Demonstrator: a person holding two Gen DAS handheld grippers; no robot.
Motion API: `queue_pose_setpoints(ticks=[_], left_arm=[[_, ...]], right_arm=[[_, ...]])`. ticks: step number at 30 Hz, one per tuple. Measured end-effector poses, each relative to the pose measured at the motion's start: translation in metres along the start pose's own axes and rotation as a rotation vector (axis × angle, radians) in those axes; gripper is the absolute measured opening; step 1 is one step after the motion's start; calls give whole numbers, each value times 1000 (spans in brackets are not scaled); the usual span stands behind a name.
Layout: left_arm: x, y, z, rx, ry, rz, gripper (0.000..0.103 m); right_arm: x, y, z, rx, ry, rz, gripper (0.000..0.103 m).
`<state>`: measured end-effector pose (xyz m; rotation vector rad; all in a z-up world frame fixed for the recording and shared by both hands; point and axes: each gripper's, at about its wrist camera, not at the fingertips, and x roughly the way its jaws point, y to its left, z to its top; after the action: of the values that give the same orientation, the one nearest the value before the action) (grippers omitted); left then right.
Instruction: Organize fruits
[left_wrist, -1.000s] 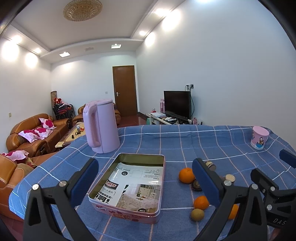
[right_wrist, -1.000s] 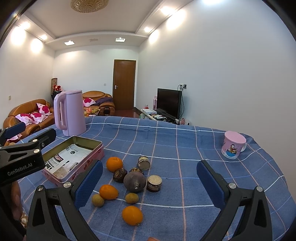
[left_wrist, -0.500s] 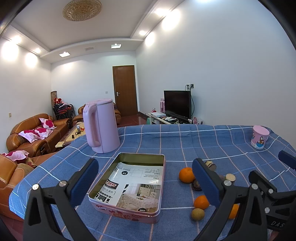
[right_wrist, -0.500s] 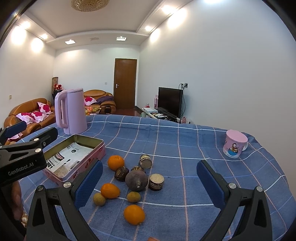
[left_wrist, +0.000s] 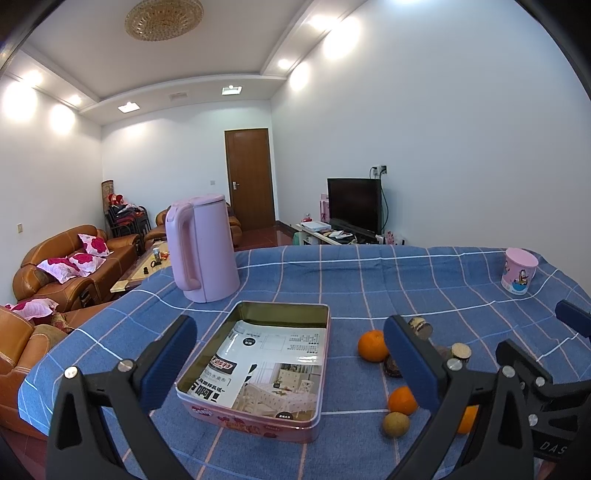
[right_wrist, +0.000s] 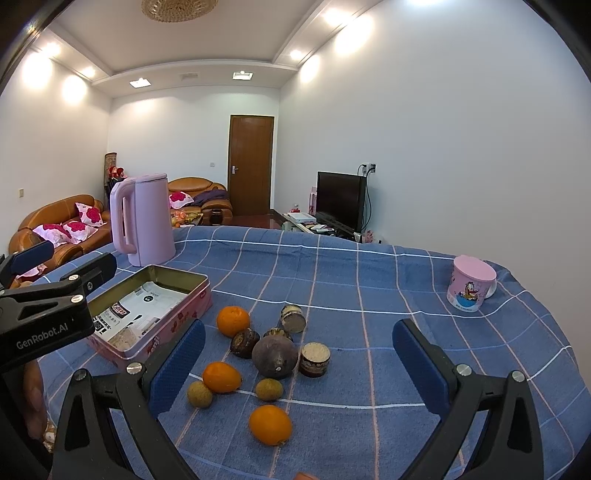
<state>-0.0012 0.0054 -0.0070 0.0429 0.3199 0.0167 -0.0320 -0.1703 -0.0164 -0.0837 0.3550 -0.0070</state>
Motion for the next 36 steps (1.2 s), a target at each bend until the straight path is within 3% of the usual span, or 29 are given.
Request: queue_pose_setpoints(ticks=[18,27,36], left_arm=[[8,-3,-10,12,37,-4,103],[17,-16,-30,52,88,-37,103],[25,-23,-44,66,130,-71,103]], right_arm=[[9,-5,-13,-8,37,-7,102],[23,-17,-37,16,113,-7,102],[38,-11,-51,1,190,57,100]])
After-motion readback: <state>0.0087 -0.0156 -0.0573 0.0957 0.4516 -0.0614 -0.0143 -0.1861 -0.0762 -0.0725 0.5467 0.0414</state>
